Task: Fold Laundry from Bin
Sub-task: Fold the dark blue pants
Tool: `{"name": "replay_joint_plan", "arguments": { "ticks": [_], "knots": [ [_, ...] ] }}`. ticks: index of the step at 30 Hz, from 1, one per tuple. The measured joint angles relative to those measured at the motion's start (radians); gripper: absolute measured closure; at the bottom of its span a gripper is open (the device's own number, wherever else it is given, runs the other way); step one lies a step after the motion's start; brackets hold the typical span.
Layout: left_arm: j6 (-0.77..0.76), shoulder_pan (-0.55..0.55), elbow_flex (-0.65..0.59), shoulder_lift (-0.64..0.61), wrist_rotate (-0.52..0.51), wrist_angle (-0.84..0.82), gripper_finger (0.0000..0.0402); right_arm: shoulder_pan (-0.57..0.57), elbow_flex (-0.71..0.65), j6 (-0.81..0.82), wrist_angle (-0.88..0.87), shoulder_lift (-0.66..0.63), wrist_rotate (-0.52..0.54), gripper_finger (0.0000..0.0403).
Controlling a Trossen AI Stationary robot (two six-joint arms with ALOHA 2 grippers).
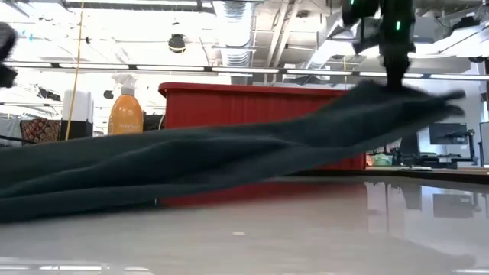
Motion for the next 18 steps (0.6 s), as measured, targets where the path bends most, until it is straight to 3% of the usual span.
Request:
{"name": "replay_joint_plan", "arguments": {
  "ticks": [4, 10, 14, 18],
  "knots": [
    [0.081, 0.055, 0.000, 0.000, -0.069, 0.000, 0.0331, 0.020, 0.205, 0.016, -0.111, -0.029, 0.040, 0.0368],
    [0.234, 0.136, -0.001, 0.000, -0.225, 0.031, 0.0329, 0.025, 0.425, -0.022, -0.115, -0.062, 0.062, 0.0367],
    [0.394, 0.183, 0.042, 0.007, -0.288, 0.014, 0.0323, 0.022, 0.500, -0.025, -0.115, -0.059, 0.065, 0.0367],
    [0.465, 0.198, 0.161, 0.003, -0.355, -0.166, 0.0314, 0.022, 0.509, -0.027, -0.117, -0.051, 0.048, 0.0367]
  ]
}}
